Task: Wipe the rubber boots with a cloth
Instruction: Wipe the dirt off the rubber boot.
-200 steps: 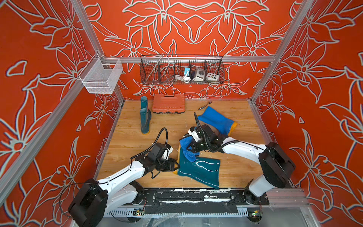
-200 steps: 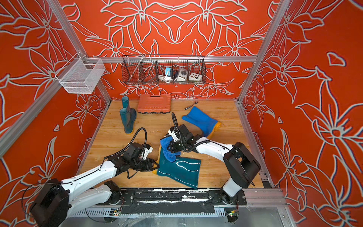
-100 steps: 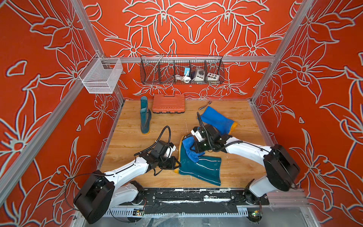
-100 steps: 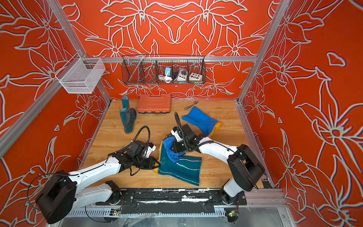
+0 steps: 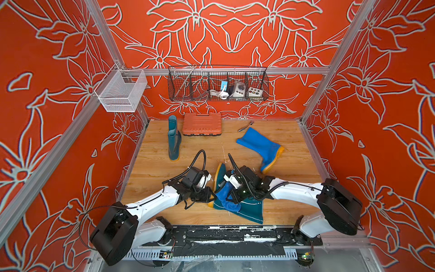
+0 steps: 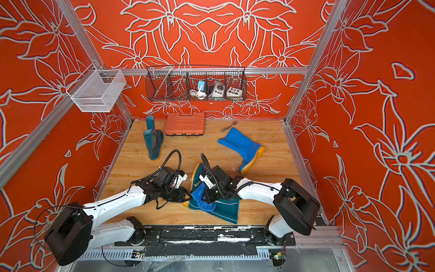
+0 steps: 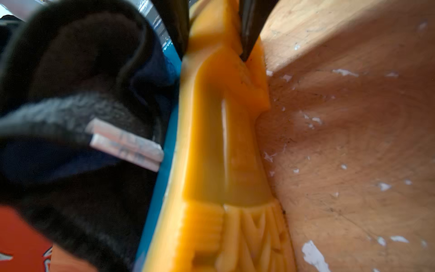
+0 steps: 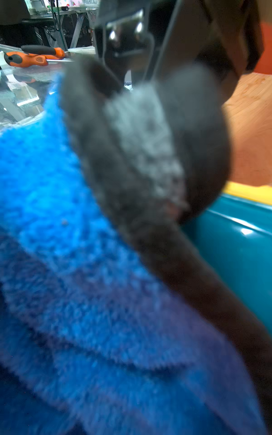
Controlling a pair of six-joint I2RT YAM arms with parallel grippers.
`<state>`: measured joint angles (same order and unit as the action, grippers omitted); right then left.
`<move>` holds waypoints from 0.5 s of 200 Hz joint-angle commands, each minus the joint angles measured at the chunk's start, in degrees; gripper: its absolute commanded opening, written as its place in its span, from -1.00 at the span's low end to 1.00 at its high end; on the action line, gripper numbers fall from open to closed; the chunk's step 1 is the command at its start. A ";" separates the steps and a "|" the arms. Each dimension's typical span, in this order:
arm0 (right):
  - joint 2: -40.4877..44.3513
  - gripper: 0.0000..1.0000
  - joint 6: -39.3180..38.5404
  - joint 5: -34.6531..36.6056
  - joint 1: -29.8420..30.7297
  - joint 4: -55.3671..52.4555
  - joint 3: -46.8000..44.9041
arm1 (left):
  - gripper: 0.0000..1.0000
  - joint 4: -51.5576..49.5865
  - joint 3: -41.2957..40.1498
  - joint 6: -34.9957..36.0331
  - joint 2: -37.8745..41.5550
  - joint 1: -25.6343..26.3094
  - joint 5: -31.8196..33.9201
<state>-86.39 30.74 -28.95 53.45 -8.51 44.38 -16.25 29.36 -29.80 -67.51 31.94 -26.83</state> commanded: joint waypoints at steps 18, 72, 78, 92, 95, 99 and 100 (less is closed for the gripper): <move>-10.22 -1.00 -8.99 0.15 -3.34 -10.48 17.47 | -1.00 1.33 -1.20 -1.21 1.50 -0.13 4.42; -10.46 -1.00 -7.70 -0.60 -3.31 -8.48 17.45 | -1.00 -0.23 -2.08 -0.61 3.34 -0.08 6.04; -9.59 -1.00 -7.46 -0.17 -1.32 -8.63 15.70 | -1.00 0.83 -2.51 -0.90 3.09 -0.20 5.95; -7.90 -1.00 -4.98 0.24 2.89 -7.26 10.74 | -1.00 3.32 -3.04 -1.26 1.85 -0.22 5.57; -7.50 -1.00 -4.28 0.04 3.61 -6.71 9.59 | -1.00 3.48 -2.94 -1.10 1.42 -0.15 5.58; -6.98 -1.00 -3.31 -0.27 4.43 -5.56 8.09 | -1.00 3.66 -2.72 -0.78 0.86 -0.36 5.58; -6.92 -1.00 -3.14 -0.38 4.63 -5.33 7.91 | -1.00 3.63 -2.64 -0.69 0.70 -0.38 5.57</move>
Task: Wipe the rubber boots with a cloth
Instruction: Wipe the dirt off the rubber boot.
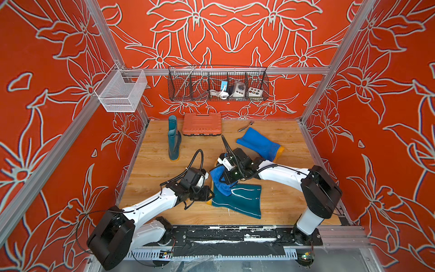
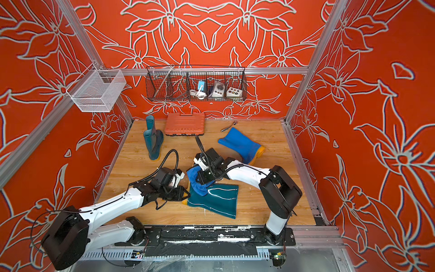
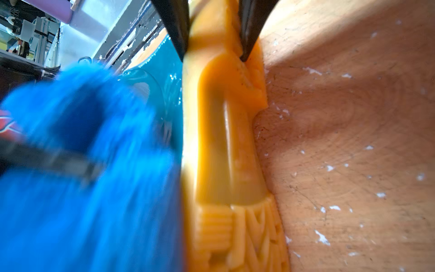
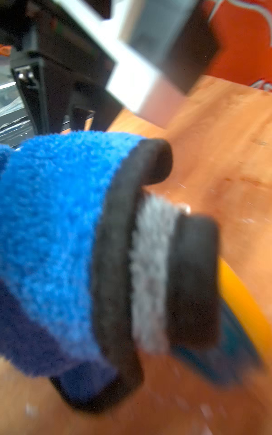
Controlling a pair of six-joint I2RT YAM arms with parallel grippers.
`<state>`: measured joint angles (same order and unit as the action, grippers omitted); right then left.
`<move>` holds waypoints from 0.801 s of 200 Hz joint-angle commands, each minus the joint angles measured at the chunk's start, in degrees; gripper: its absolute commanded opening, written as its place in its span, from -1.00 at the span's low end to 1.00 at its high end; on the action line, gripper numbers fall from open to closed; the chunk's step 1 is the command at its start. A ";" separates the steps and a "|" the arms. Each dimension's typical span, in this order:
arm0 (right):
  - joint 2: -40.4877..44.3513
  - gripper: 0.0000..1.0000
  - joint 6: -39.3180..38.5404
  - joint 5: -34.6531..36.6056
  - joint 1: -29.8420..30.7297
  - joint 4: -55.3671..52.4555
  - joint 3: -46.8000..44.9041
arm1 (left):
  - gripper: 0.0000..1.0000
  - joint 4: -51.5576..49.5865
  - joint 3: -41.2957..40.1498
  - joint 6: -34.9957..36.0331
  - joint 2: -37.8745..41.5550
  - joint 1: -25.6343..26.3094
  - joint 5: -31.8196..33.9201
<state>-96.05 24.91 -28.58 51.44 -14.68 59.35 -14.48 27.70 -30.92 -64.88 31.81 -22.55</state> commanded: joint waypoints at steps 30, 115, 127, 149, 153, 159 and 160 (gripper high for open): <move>5.95 -1.00 2.90 0.30 7.43 1.06 -10.08 | -1.00 2.50 0.93 1.83 -5.90 -1.20 -0.66; -3.08 -1.00 7.67 1.40 -6.11 7.63 1.84 | -1.00 0.90 -0.14 0.78 -4.92 -1.23 -3.04; -2.70 -1.00 8.19 -0.38 -5.10 8.47 -0.58 | -1.00 1.06 -0.37 0.66 -5.00 -1.23 -3.01; -0.97 -1.00 6.58 -0.15 1.97 7.00 -3.50 | -1.00 1.66 -0.22 0.42 -5.51 -1.22 -3.11; -0.91 -1.00 6.36 0.06 3.23 6.56 -3.69 | -1.00 1.73 -0.13 0.35 -5.62 -1.23 -3.12; -0.89 -1.00 6.08 0.24 4.97 5.96 -3.94 | -1.00 1.90 -0.03 0.33 -5.74 -1.23 -3.12; -0.89 -1.00 6.13 0.33 5.40 5.88 -4.01 | -1.00 1.90 0.02 0.33 -5.76 -1.23 -3.16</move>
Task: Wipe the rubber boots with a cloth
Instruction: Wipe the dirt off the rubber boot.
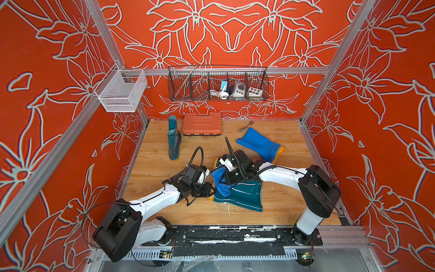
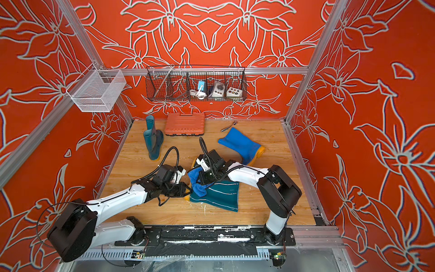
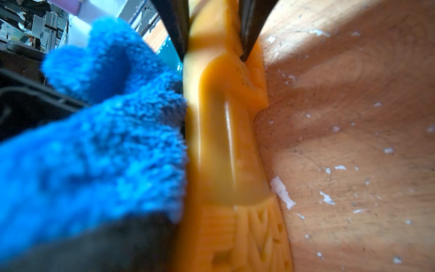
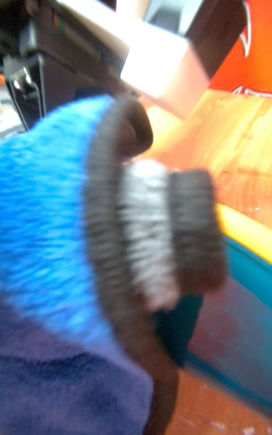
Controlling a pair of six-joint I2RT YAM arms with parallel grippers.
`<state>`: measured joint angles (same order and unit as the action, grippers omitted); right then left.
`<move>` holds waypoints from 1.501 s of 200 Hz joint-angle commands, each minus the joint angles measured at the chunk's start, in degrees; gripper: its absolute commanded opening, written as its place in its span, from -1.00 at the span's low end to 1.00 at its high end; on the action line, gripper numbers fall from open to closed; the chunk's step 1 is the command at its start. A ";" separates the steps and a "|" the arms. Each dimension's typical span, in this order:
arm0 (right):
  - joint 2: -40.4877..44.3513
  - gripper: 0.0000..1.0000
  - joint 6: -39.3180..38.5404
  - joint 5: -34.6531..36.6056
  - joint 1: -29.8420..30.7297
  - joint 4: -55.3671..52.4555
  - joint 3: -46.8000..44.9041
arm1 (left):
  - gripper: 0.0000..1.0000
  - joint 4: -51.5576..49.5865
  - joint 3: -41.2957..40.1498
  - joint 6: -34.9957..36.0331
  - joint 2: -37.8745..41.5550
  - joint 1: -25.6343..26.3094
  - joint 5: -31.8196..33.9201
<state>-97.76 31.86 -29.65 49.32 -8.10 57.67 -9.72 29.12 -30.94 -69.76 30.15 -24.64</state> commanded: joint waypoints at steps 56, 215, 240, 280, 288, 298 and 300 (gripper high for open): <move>-2.89 -1.00 -3.64 1.88 -6.13 -3.18 4.17 | -1.00 -4.05 -1.92 0.07 0.72 0.43 -1.73; -12.40 -1.00 -9.61 -2.13 -9.64 -12.71 19.84 | -1.00 -5.58 0.28 0.35 0.64 0.35 0.08; -10.45 -1.00 -8.80 -3.49 -4.91 -11.47 15.98 | -1.00 -6.66 0.33 -0.89 1.36 0.08 1.25; -4.83 -1.00 -3.32 -3.64 2.85 -5.24 4.47 | -1.00 -6.96 1.35 -1.77 -1.12 -0.71 1.93; -4.14 -1.00 -3.16 -2.75 2.20 -4.48 3.29 | -1.00 -7.51 1.62 -2.26 -1.34 -0.79 2.35; -4.21 -1.00 -4.19 -2.01 0.96 -4.94 3.48 | -1.00 -7.99 1.50 -2.73 -1.06 -0.92 2.79; -4.34 -1.00 -4.63 -1.85 0.44 -5.32 3.87 | -1.00 -8.07 1.47 -2.81 -0.95 -0.94 2.88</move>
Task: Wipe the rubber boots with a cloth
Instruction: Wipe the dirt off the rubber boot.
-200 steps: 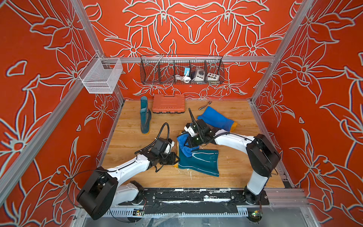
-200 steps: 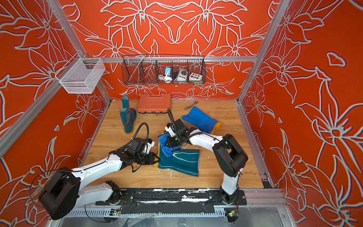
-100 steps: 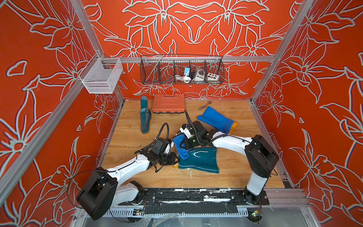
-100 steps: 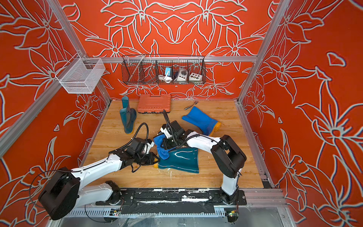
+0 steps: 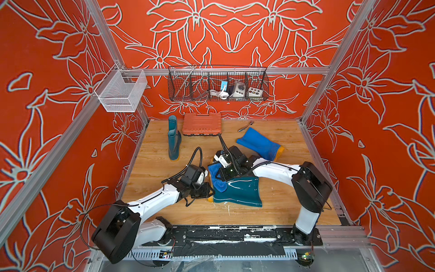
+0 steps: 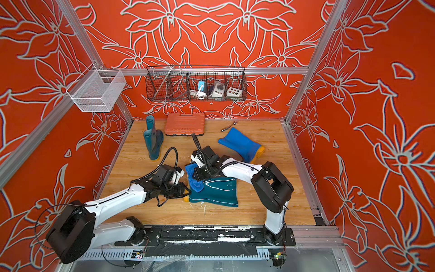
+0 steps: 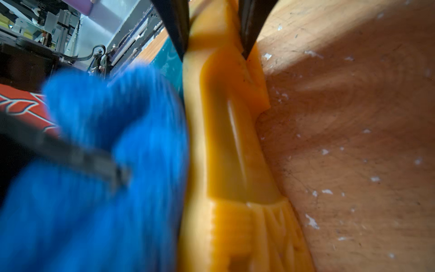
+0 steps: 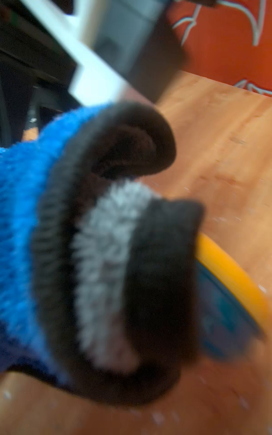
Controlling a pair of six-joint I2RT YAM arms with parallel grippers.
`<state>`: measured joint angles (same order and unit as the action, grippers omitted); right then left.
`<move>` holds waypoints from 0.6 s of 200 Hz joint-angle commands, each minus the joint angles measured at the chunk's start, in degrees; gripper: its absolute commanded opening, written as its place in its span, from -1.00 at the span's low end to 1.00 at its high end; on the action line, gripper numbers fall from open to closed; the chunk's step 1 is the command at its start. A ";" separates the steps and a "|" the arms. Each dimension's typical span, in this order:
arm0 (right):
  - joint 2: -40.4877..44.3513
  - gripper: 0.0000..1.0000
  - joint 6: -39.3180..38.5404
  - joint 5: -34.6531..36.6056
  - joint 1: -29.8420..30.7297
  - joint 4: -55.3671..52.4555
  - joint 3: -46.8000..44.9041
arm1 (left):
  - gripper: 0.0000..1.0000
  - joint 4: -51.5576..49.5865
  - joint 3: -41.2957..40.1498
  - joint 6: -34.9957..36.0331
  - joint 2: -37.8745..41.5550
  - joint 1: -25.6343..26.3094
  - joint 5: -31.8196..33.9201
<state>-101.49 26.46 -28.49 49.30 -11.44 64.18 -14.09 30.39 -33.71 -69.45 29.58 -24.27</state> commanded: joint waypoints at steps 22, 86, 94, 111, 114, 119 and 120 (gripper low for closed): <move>-4.10 -1.00 -1.90 -3.02 -3.11 -4.43 4.00 | -1.00 -5.71 -0.16 -0.57 0.72 -0.83 4.77; -15.36 -1.00 -5.16 -0.73 1.59 -10.25 23.38 | -1.00 -6.07 -0.59 -0.75 2.83 -4.14 6.08; -14.45 -1.00 -4.45 -1.18 0.63 -9.35 20.74 | -1.00 -6.02 -0.88 -0.71 2.82 -4.42 5.82; -10.68 -1.00 -5.08 -0.88 0.51 -9.25 14.08 | -1.00 -6.03 -1.29 -0.38 2.66 -5.25 5.43; -9.87 -1.00 -5.10 -0.75 0.60 -9.17 12.56 | -1.00 -5.96 -1.30 -0.28 2.59 -5.45 5.37; -8.47 -1.00 -5.02 -0.72 0.83 -8.90 10.07 | -1.00 -5.84 -1.37 -0.21 2.42 -5.85 5.36; -8.04 -1.00 -4.95 -0.74 0.92 -8.76 9.25 | -1.00 -5.81 -1.42 -0.21 2.36 -5.94 5.37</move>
<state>-113.78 21.12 -29.10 49.93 -20.27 82.50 -18.11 30.63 -36.25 -66.35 24.69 -18.22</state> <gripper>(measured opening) 0.103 0.252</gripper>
